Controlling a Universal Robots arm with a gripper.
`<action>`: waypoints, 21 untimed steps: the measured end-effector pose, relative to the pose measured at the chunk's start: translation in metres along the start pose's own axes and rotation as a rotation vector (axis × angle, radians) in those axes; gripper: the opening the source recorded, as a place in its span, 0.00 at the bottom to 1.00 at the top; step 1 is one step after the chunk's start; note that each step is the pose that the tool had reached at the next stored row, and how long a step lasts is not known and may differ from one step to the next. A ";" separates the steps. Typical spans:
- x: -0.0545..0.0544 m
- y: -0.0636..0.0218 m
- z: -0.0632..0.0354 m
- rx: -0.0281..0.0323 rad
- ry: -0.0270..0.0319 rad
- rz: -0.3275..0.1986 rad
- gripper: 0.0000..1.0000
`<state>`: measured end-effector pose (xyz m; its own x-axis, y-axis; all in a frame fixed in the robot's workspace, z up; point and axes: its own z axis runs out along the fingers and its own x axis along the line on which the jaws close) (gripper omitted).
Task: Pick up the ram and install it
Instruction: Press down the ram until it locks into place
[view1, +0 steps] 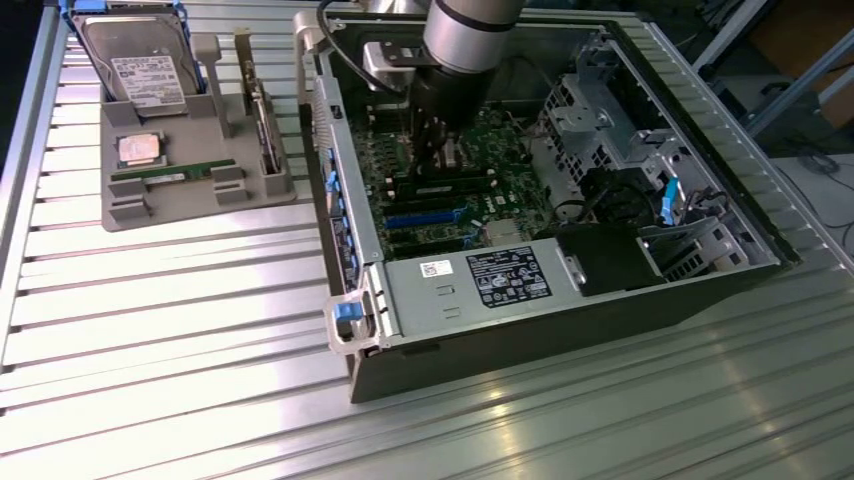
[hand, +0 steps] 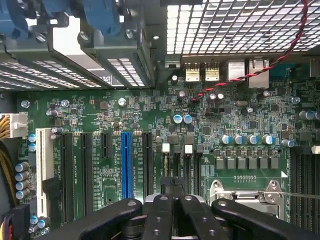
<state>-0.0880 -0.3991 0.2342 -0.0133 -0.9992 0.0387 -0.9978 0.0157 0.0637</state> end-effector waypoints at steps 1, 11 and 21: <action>0.000 -0.0001 0.0005 -0.0001 -0.0009 0.000 0.11; 0.004 0.0074 -0.0080 0.0008 -0.0083 -0.001 0.11; 0.005 0.0065 0.0078 -0.0021 -0.0087 -0.001 0.11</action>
<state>-0.0951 -0.4044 0.2271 -0.0133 -0.9995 0.0300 -0.9977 0.0153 0.0659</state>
